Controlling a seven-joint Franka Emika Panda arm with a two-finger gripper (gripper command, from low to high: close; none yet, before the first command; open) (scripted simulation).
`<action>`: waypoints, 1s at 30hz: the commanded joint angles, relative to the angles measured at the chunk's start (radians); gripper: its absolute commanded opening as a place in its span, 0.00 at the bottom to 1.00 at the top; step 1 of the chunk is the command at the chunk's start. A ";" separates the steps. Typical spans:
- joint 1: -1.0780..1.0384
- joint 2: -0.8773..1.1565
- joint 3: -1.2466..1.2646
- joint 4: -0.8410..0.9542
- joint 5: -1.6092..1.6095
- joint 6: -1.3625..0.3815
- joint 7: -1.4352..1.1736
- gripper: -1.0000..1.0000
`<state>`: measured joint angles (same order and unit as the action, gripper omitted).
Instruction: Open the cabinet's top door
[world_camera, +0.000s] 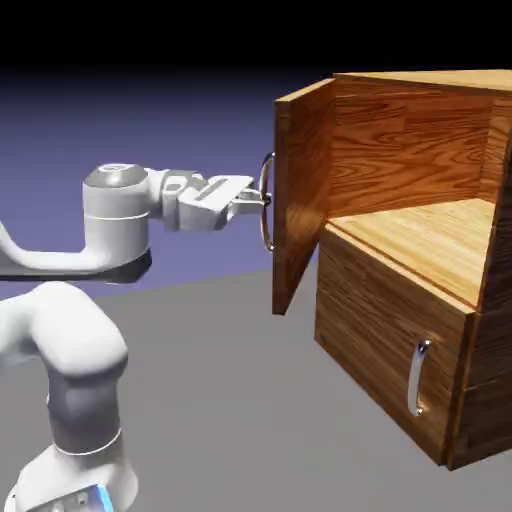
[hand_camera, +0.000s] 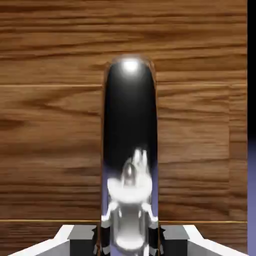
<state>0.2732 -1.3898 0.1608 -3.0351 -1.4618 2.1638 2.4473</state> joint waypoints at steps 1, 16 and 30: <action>0.011 -0.003 0.037 0.002 0.040 -0.030 -0.006 0.00; 0.010 0.175 0.580 0.225 0.570 -0.496 0.014 0.00; -0.411 0.374 1.033 0.720 0.856 -0.922 0.044 0.00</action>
<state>-0.1372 -1.0151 1.1944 -2.3163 -0.6061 1.2435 2.4910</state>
